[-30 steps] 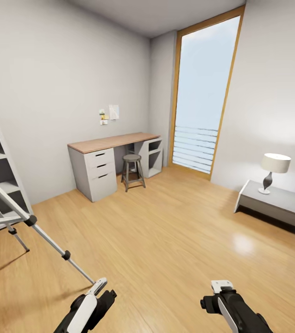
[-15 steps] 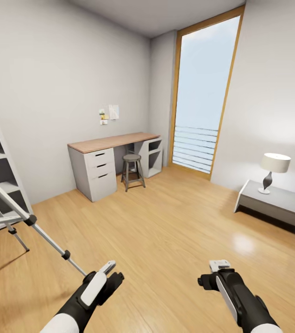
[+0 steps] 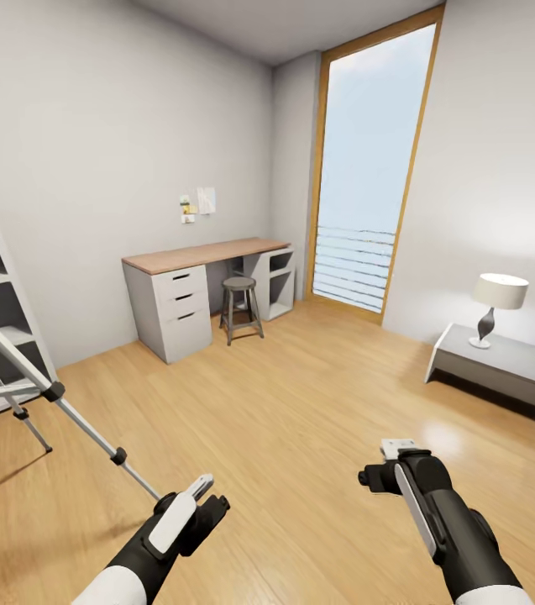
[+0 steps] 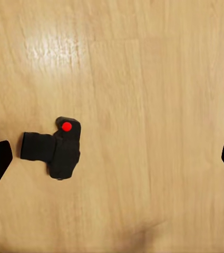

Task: Attach the digital camera to the camera tripod in the bedroom.

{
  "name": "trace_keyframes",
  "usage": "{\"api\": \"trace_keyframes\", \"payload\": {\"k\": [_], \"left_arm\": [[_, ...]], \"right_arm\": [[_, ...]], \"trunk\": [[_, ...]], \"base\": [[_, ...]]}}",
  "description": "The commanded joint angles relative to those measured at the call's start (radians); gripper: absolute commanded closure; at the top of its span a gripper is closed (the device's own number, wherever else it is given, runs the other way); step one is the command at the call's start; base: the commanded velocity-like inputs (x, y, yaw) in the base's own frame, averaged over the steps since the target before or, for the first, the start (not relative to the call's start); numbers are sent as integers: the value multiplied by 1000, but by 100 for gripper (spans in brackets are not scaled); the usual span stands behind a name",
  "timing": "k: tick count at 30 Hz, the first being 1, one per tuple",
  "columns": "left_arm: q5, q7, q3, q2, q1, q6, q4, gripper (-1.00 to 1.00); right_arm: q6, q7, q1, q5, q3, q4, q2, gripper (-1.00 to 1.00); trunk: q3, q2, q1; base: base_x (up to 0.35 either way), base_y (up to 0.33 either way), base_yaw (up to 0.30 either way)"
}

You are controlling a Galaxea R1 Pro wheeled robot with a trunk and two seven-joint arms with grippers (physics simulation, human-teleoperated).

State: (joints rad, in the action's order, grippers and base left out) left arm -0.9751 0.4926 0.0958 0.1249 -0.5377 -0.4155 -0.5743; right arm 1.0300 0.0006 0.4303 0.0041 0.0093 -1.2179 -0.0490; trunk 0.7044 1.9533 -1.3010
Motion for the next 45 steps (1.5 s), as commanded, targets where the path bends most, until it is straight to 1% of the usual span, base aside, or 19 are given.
{"api": "trace_keyframes", "payload": {"k": [1, 2, 3, 4, 6, 7, 9, 10, 11, 12, 19, 25, 28, 29, 30, 32, 37, 38, 45], "left_arm": [[-8, 8, 5, 0, 0, -1, -1, -100], [-8, 7, 9, 1, -1, -1, -1, -100], [-8, 6, 30, 1, -1, -1, 0, -100], [-8, 6, 30, 1, -1, -1, 0, -100], [-8, 6, 51, 0, -1, -2, 1, -100], [-8, 6, 51, 0, -1, -2, 1, -100], [-8, 5, 69, -2, -1, -2, 2, -100], [-8, 5, 69, -2, -1, -2, 2, -100], [-8, 5, 76, -3, -2, -2, 2, -100], [-8, 4, 93, -6, -2, -2, 3, -100], [-7, 4, 105, -9, -2, -2, 4, -100], [-5, 6, 133, -13, -10, -11, 7, -100], [-4, 7, 140, -18, -23, -33, 9, -100], [-3, 6, 148, -24, -51, -73, 14, -100], [-3, 6, 148, -24, -51, -73, 14, -100], [-3, 6, 154, -27, -64, -91, 20, -100], [-2, 5, 162, -29, -76, -104, 31, -100], [-3, 4, 164, -29, -80, -106, 41, -100], [-6, 4, 168, -19, -83, -81, 79, -100]], "right_arm": [[17, 0, 1, 0, 1, -21, 0, -100], [17, 0, 1, -1, 1, -38, 0, -100], [17, 1, 1, -4, -1, -75, 0, -100], [17, 1, 1, -4, -1, -75, 0, -100], [17, 1, 1, -5, -2, -89, 1, -100], [17, 1, 1, -5, -2, -89, 1, -100], [17, 1, 2, -6, -3, -99, 2, -100], [17, 1, 2, -6, -3, -99, 2, -100], [17, 1, 4, -7, -4, -102, 3, -100], [17, 2, 9, -8, -5, -116, 4, -100], [17, 1, 9, -8, -3, -173, 3, -100], [17, 4, 9, -11, -5, -217, 2, -100], [17, 5, 11, -14, -5, -206, 4, -100], [17, 6, 25, -18, -5, -161, 19, -100], [17, 6, 25, -18, -5, -161, 19, -100], [17, 6, 41, -19, -6, -130, 32, -100], [17, 7, 64, -20, -7, -84, 45, -100], [17, 7, 78, -20, -8, -55, 50, -100], [17, 7, 110, -21, -11, 23, 58, -100]], "trunk": [[4, 8, -4], [8, 15, -8], [12, 22, -12], [16, 29, -15], [24, 43, -23], [28, 50, -27], [37, 64, -35], [41, 71, -38], [45, 78, -42], [48, 85, -46], [72, 134, -73], [91, 176, -96], [100, 197, -107], [103, 204, -111], [106, 211, -115], [113, 225, -123], [128, 260, -142], [131, 267, -146], [153, 316, -173]], "base": [[0, 0, 0], [0, 0, -5], [0, 0, -39], [0, 0, -39], [0, 0, -52], [0, 0, -56], [0, 0, -53], [0, 0, -50], [0, 0, -40], [0, 0, -16], [0, 0, -8], [0, 0, -2], [0, 0, 0], [0, 0, 0], [0, 0, 0], [0, 0, 0], [0, 0, 0], [0, 0, 0], [0, 0, 0]]}}
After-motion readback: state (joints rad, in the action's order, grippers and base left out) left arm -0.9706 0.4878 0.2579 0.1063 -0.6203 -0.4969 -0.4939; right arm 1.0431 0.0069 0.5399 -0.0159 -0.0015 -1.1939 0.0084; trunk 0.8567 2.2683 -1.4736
